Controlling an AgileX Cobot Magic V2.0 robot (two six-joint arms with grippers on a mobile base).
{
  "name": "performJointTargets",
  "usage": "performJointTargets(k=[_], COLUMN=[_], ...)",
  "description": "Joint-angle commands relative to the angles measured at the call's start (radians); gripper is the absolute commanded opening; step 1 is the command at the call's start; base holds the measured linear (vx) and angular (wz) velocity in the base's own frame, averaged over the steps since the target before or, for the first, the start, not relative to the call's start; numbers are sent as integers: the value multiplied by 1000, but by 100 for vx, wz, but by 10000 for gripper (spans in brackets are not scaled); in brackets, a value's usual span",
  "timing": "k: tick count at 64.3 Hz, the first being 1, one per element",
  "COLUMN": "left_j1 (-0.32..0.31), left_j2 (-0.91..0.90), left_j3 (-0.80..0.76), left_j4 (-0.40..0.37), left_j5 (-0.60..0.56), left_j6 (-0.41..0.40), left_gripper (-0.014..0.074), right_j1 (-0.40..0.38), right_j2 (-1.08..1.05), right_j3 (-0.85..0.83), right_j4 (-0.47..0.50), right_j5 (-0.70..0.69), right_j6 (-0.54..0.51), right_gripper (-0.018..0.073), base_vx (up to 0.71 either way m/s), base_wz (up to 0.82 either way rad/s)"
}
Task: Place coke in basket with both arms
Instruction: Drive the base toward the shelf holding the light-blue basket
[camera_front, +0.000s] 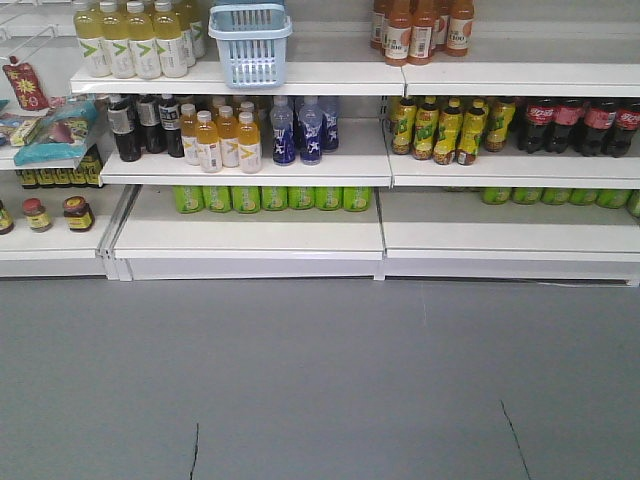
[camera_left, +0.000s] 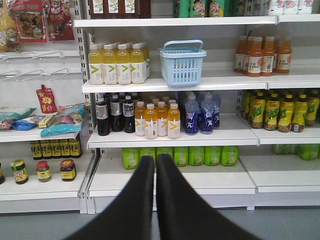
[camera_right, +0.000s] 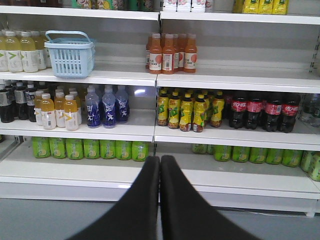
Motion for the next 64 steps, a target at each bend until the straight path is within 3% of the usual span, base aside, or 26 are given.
performJointTargets(k=[1,64], left_j1=[-4,-4], left_j2=[-19,-19], left_j3=[-33,-33], left_j4=[-3,-3], left_j5=[-72,-71], left_j6=[-11,-11], left_gripper=[-7,-7], right_j1=[-5,-5], right_j2=[-13,-13], right_j3=[8,8], right_j4=[-9,-9], right_j5=[-71,-71], right_j6=[-3,-3], right_gripper=[-10,-10], base_vx=[0,2], base_wz=[0,2])
